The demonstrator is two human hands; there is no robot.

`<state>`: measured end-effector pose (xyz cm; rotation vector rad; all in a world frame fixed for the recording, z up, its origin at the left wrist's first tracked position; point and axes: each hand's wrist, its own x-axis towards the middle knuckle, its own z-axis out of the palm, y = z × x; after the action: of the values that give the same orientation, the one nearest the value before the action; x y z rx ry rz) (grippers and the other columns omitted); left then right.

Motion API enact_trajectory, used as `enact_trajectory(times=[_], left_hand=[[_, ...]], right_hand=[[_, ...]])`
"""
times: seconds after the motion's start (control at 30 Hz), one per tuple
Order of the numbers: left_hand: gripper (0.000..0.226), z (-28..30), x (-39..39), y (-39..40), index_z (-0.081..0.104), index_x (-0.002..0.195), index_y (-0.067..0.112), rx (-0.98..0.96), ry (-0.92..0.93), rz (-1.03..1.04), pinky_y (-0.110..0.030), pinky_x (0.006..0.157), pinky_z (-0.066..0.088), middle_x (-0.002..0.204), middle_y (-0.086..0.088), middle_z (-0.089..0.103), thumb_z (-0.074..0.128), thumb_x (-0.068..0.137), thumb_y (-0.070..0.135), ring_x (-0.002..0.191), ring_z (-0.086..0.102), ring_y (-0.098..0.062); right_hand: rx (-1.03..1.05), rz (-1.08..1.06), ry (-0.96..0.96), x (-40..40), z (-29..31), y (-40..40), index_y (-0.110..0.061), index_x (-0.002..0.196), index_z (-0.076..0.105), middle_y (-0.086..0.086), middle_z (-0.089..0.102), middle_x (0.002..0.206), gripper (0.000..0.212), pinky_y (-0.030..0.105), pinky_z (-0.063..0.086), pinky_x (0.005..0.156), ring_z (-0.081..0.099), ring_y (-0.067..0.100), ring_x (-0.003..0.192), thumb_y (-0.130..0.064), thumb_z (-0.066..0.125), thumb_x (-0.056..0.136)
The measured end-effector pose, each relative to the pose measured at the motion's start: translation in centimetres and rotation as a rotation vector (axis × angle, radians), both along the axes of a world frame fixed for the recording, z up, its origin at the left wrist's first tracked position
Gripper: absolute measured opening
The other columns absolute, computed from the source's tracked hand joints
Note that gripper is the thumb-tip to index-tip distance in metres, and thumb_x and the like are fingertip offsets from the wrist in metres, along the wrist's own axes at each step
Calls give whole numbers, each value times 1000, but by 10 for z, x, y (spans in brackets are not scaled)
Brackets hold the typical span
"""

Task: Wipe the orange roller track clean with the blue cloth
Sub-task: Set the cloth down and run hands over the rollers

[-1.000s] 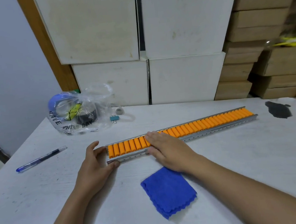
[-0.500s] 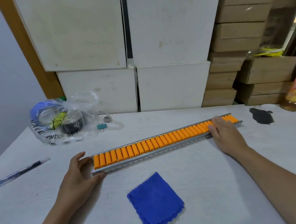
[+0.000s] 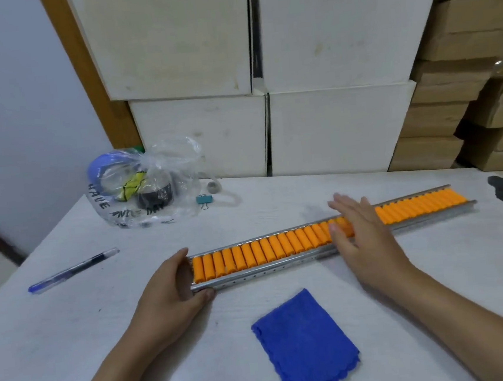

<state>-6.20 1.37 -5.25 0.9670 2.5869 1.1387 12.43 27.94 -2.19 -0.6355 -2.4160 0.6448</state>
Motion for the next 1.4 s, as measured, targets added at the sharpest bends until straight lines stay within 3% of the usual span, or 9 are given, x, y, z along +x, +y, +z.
enact_trajectory(times=[0.1,0.3,0.63,0.73,0.83,0.9,1.03,1.13,1.4], left_hand=[[79,0,6,-10,42,128,33,5,-45,-57,-26,95,39,126,12,52,77,59,49,114,48,-3],[71,-4,11,-19,51,115,38,100,-79,-39,-32,91,45,111,20,59,71,48,52,107,54,1],[75,-7,5,-19,49,115,42,48,-10,-71,-29,91,43,111,23,56,71,47,63,108,52,1],[73,-7,6,-19,49,115,42,43,-6,-71,-30,92,43,111,23,56,70,48,62,108,52,1],[73,-8,5,-19,50,115,41,45,-11,-66,-30,92,43,111,23,56,70,48,62,107,52,1],[73,-7,6,-18,50,115,40,54,-21,-69,-32,92,44,111,23,57,70,48,62,107,53,0],[70,-6,8,-18,52,113,41,104,-71,-81,-32,90,45,108,22,59,68,47,57,105,55,-1],[66,-7,8,-20,52,112,42,139,-122,-80,-37,88,49,108,21,61,66,47,46,102,59,-3],[75,-7,5,-19,51,117,39,68,-15,-83,-32,93,43,112,23,57,69,48,63,108,52,0]], right_hand=[[107,366,-135,-16,-4,-79,-29,141,34,-20,16,148,48,15,-9,110,-12,-17,131,-43,38,95],[165,549,-244,-57,-24,-156,-22,147,24,-5,10,157,65,33,-3,112,-3,6,143,-59,18,94],[273,359,-363,-45,-25,-129,-15,140,41,-1,38,148,62,31,18,108,29,11,137,-53,27,94],[239,229,-440,-31,-21,-108,-20,144,35,-6,31,150,62,22,8,111,19,4,139,-56,25,94],[179,166,-420,-27,-15,-107,-35,147,10,-18,4,154,67,10,-11,107,-10,-9,136,-66,11,88],[148,209,-398,-35,-11,-121,-40,146,0,-21,-6,154,69,12,-11,109,-15,-9,136,-69,8,85],[230,406,-347,-61,-18,-164,-15,141,39,2,32,151,66,33,10,110,22,14,140,-55,31,90],[256,487,-321,-72,-26,-176,-10,134,50,7,43,145,65,38,15,110,32,19,137,-51,35,86],[330,268,-479,-41,-19,-124,-16,144,34,-1,34,150,63,43,5,112,25,14,139,-55,20,96]])
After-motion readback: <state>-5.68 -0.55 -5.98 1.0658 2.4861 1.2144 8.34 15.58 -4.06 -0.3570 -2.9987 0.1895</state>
